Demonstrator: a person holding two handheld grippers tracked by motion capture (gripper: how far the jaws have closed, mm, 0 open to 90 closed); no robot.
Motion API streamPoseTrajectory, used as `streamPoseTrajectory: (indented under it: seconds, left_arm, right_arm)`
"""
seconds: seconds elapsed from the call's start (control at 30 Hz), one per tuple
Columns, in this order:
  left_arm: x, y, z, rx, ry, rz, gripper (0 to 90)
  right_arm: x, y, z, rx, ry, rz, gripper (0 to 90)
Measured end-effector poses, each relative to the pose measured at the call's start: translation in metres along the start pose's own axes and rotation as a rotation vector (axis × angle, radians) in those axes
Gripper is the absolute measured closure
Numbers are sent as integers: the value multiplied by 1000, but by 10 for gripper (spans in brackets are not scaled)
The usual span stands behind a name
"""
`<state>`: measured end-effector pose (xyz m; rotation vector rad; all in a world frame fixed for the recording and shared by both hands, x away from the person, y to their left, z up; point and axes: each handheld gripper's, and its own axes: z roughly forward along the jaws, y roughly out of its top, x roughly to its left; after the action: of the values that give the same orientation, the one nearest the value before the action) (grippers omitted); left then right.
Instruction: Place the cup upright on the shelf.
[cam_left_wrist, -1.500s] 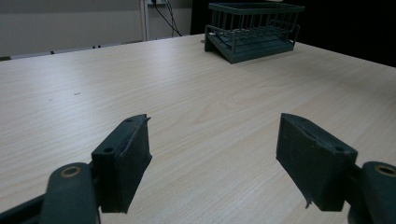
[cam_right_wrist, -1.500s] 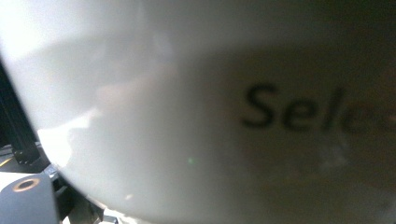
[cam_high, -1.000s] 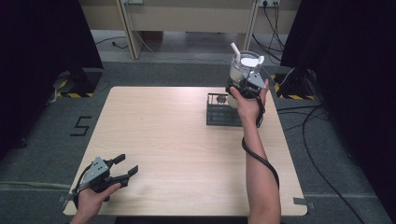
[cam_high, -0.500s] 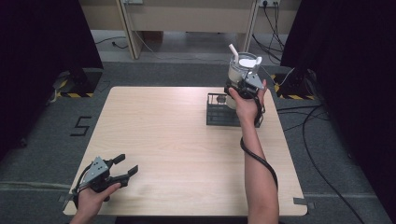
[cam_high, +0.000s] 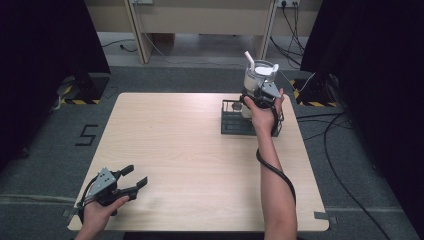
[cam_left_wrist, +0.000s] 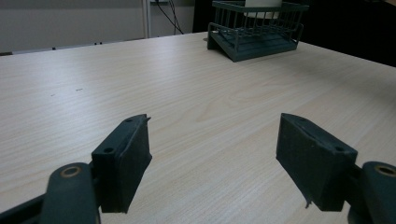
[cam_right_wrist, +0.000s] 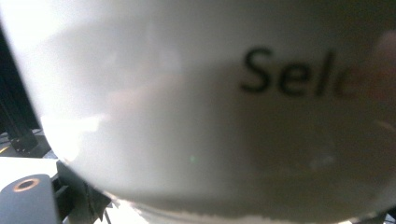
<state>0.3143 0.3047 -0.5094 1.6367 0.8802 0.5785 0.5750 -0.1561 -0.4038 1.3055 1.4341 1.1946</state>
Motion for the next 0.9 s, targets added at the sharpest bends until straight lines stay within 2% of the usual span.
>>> streamPoseTrajectory:
  seconds: [0.53, 0.9]
  left_arm:
    - [0, 0, 0, 3, -3, 2, 251]
    - [-1, 0, 0, 3, -9, 7, 251]
  right_arm:
    - [1, -21, 5, 36, -5, -7, 104]
    - [2, -29, 2, 0, -8, -13, 98]
